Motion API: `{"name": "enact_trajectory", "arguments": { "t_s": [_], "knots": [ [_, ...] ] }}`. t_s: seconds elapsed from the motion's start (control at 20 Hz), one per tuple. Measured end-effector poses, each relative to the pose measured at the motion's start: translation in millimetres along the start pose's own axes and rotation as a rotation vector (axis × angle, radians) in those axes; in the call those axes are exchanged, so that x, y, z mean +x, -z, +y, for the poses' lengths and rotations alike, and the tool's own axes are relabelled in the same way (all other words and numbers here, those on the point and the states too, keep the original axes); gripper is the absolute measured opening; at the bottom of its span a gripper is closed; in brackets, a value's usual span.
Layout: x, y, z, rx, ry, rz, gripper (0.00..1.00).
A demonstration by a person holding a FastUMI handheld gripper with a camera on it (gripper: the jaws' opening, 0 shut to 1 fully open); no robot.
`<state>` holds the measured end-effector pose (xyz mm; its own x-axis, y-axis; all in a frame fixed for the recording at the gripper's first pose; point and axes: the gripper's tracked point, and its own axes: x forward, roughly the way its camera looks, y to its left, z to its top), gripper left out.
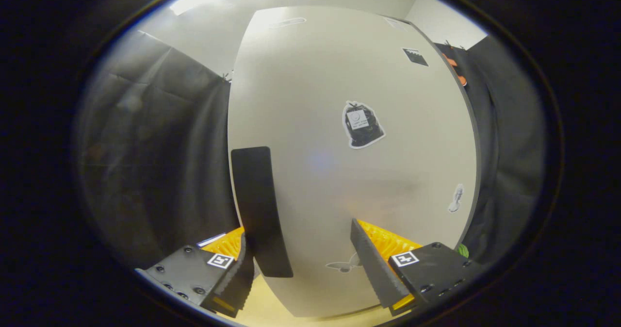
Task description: Open the shoe cabinet door, grab the shoes and put them into the shoe cabinet, then close the shoe cabinet door.
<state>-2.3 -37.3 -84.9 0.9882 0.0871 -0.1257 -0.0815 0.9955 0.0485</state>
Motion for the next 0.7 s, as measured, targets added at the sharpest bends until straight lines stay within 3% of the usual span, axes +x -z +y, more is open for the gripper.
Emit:
{"name": "enact_trajectory", "arguments": {
  "t_s": [0.7],
  "knots": [
    [3.9,5.9,4.8,0.025,0.033,0.001,1.0]
  ]
}}
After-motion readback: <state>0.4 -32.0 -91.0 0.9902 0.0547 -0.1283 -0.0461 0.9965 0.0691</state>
